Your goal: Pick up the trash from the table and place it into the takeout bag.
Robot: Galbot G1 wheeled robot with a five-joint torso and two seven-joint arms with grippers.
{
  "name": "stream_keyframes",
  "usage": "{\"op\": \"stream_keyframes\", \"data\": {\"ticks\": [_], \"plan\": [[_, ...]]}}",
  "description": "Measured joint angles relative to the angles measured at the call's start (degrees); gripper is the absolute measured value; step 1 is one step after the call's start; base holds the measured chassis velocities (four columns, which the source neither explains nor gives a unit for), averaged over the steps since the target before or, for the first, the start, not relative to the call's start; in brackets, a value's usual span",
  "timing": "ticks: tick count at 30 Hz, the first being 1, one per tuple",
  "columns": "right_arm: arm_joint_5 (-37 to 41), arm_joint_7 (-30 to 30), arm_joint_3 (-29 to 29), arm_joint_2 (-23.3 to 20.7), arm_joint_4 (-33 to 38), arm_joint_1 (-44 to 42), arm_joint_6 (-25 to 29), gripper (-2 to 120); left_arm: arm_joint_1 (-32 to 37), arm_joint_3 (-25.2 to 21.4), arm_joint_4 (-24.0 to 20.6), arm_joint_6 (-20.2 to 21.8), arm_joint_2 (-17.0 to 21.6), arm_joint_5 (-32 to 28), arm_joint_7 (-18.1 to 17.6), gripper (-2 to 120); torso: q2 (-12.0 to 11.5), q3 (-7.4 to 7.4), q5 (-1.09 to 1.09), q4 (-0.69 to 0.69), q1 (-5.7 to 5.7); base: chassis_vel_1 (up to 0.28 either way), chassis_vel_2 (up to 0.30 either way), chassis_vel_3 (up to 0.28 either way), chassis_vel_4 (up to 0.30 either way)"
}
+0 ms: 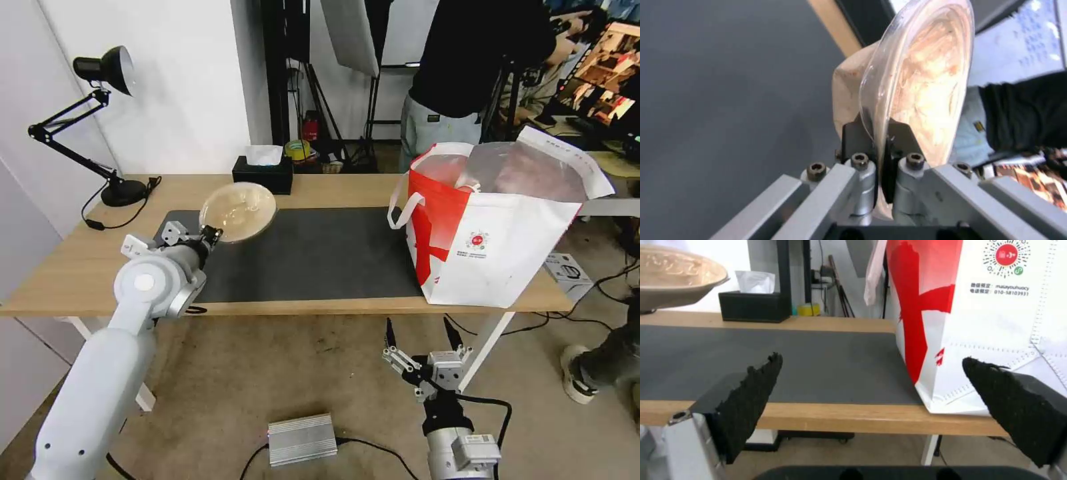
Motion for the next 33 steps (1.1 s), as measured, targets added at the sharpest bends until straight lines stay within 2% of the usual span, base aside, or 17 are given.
{"op": "stream_keyframes", "data": {"ticks": [4,7,8,10,11,15,16,20,21,25,26,30,33], "plan": [[0.0,0.0,0.0,0.0,0.0,0.0,0.0,100,-1.4,2.7,-0.6,-2.0,2.2,-0.7,2.7,0,0.0,0.0,0.0,-0.01,0.0,0.0,0.0,0.0,0.0],[0.0,0.0,0.0,0.0,0.0,0.0,0.0,100,-4.5,7.4,-0.9,-4.7,5.5,-0.8,7.1,0,0.0,0.0,0.0,0.0,0.0,0.0,0.0,0.0,0.0],[0.0,0.0,0.0,0.0,0.0,0.0,0.0,100,-4.5,7.4,-0.9,-4.7,5.5,-0.8,7.1,0,0.0,0.0,0.0,0.0,0.0,0.0,0.0,0.0,0.0],[0.0,0.0,0.0,0.0,0.0,0.0,0.0,100,-7.7,10.4,-0.4,-6.5,6.8,-1.2,10.1,0,0.0,0.0,0.01,0.0,0.0,0.0,0.0,0.0,0.0],[0.0,0.0,0.0,0.0,0.0,0.0,0.0,100,-7.7,10.4,-0.4,-6.5,6.8,-1.2,10.1,0,0.0,0.0,0.01,0.0,0.0,0.0,0.0,0.0,0.0],[0.0,0.0,0.0,0.0,0.0,0.0,0.0,100,-17.0,17.7,3.2,-10.4,7.2,-2.4,15.5,0,0.0,0.0,0.01,0.0,0.0,0.0,0.0,0.0,0.0],[0.0,0.0,0.0,0.0,0.0,0.0,0.0,100,-17.0,17.7,3.2,-10.4,7.2,-2.4,15.5,0,0.0,0.0,0.01,0.0,0.0,0.0,0.0,0.0,0.0],[0.0,0.0,0.0,0.0,0.0,0.0,0.0,100,-27.0,25.8,7.2,-11.3,5.8,-3.7,17.4,0,0.0,0.0,0.02,-0.02,0.0,0.0,0.0,0.0,0.0],[0.0,0.0,0.0,0.0,0.0,0.0,0.0,100,-27.0,25.8,7.2,-11.3,5.8,-3.7,17.4,0,0.0,0.0,0.02,-0.02,0.0,0.0,0.0,0.0,0.0],[0.0,0.0,0.0,0.0,0.0,0.0,0.0,100,-34.4,32.3,11.5,-12.0,2.4,-4.7,18.9,0,0.0,0.0,0.02,-0.01,0.0,0.0,0.0,0.0,0.0],[0.0,0.0,0.0,0.0,0.0,0.0,0.0,100,-34.4,32.3,11.5,-12.0,2.4,-4.7,18.9,0,0.0,0.0,0.02,-0.01,0.0,0.0,0.0,0.0,0.0],[0.0,0.0,0.0,0.0,0.0,0.0,0.0,100,-39.5,36.4,15.7,-12.5,-2.1,-5.0,20.2,0,0.0,0.01,0.02,-0.01,0.0,0.0,0.0,0.0,0.0],[0.0,0.0,0.0,0.0,0.0,0.0,0.0,100,-41.5,37.8,17.8,-12.7,-4.3,-5.0,21.1,0,0.0,0.0,0.03,-0.02,0.01,0.0,0.0,0.0,0.0]]}}
